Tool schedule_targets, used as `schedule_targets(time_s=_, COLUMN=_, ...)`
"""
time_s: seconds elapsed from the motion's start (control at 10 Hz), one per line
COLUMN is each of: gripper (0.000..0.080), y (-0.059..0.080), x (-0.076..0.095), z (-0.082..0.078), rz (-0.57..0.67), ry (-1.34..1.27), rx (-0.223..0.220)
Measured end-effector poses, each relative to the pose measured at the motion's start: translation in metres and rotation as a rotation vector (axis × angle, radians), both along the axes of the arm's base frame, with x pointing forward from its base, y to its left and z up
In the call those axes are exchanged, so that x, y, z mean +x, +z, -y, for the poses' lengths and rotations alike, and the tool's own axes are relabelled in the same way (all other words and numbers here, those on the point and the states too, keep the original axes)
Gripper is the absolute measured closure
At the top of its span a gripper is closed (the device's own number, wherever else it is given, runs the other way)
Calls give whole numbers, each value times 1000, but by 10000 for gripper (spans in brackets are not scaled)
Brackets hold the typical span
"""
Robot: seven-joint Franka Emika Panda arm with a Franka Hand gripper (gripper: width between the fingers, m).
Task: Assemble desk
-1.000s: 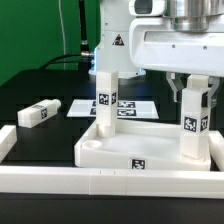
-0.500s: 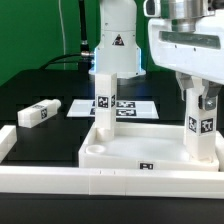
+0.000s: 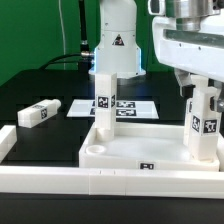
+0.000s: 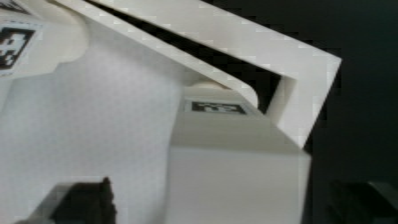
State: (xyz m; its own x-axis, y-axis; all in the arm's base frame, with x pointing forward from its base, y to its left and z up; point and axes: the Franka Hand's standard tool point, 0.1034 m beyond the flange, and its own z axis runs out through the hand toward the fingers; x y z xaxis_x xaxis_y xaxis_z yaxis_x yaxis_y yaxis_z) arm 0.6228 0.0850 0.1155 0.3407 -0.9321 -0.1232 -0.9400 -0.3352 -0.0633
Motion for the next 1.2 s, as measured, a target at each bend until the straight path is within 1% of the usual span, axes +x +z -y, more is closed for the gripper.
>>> schedule_targets(time_s=0.1, gripper=167, y=0, x=0, z=-2, rz=21, ry=159, rx=-8)
schedule_targets(time_s=0.4, gripper=151, y=-1, x=-2, z=-15, rz=61, ry=517, rx=-36)
schedule_targets(time_s=0.5, gripper=151, y=-1, x=-3, z=-17, rz=68, ry=589, rx=-38)
schedule_targets(time_s=0.6, gripper=150, y=-2, x=-3, z=-16, rz=79, ry=712, rx=-48)
schedule_targets(time_s=0.8, gripper=150, y=-2, x=-4, z=-15, rz=84, ry=841, rx=-66)
schedule_targets(time_s=1.2, gripper=150, y=0, x=-1, z=-7, rz=94, ry=1187, rx=-120)
